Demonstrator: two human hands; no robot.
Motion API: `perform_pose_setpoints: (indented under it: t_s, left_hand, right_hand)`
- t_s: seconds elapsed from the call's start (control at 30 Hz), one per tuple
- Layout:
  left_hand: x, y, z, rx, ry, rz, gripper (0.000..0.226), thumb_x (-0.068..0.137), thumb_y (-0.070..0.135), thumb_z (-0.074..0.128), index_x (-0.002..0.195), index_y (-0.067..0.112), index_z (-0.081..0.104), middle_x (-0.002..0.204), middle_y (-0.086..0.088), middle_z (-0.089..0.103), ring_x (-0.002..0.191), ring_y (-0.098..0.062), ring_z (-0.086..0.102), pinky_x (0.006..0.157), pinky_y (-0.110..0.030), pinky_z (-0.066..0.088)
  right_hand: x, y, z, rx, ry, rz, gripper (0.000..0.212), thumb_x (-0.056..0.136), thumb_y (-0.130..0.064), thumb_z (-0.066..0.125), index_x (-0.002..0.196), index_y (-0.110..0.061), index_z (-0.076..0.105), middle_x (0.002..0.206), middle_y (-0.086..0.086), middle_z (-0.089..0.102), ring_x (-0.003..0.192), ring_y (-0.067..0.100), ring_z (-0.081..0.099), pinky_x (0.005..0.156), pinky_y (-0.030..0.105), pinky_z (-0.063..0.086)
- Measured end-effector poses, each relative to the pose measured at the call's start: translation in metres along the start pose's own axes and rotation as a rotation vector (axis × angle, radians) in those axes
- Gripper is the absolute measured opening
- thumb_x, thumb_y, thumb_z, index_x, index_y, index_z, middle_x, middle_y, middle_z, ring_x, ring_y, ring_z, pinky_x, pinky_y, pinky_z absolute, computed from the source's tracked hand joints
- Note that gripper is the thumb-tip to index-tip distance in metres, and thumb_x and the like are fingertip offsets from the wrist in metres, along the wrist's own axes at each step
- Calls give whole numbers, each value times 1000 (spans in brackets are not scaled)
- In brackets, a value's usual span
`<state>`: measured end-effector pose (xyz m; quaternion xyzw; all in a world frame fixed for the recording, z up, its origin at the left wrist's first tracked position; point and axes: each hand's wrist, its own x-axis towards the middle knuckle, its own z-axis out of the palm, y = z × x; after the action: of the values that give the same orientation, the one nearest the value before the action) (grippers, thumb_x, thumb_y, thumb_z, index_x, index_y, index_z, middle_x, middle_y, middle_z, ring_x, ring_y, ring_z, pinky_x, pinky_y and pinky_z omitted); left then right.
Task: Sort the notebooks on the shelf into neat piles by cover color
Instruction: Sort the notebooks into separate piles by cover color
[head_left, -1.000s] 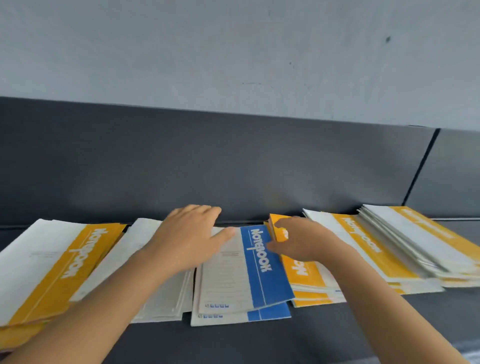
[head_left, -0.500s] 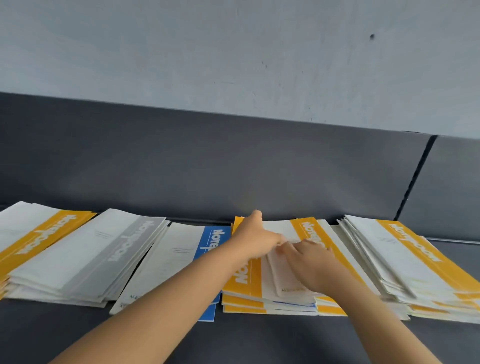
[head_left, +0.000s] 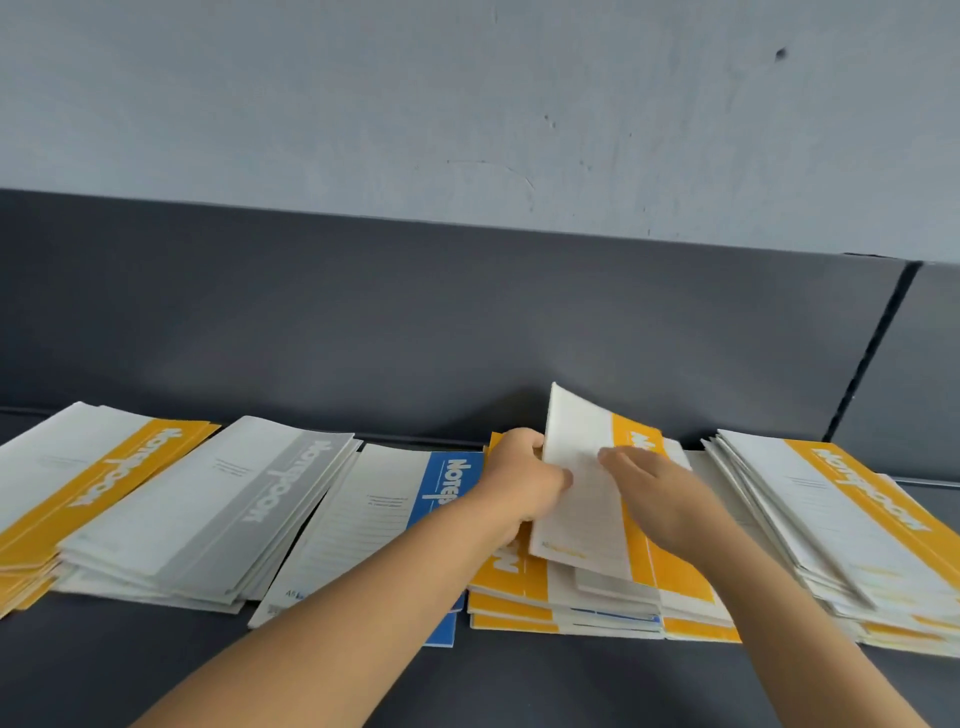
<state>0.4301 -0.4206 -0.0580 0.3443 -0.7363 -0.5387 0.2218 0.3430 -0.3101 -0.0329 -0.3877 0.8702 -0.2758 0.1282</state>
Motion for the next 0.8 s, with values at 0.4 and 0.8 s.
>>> perform_pose_setpoints:
  t_s: [0.4, 0.8]
  left_hand:
    - [-31, 1, -141, 9, 175, 209, 17, 96, 11, 49, 112, 18, 49, 110, 0, 61, 96, -15, 59, 74, -29, 48]
    - [-95, -66, -391, 601, 139, 55, 36, 84, 33, 72, 113, 26, 53, 112, 16, 54, 97, -7, 55, 72, -20, 44]
  right_hand:
    - [-13, -100, 55, 285, 141, -96, 58, 94, -39, 54, 145, -25, 30, 147, 1, 36, 120, 24, 48, 90, 36, 43]
    - [-42, -303, 203, 216, -198, -270, 57, 89, -34, 63, 139, -26, 38, 135, -1, 46, 117, 21, 52, 81, 26, 45]
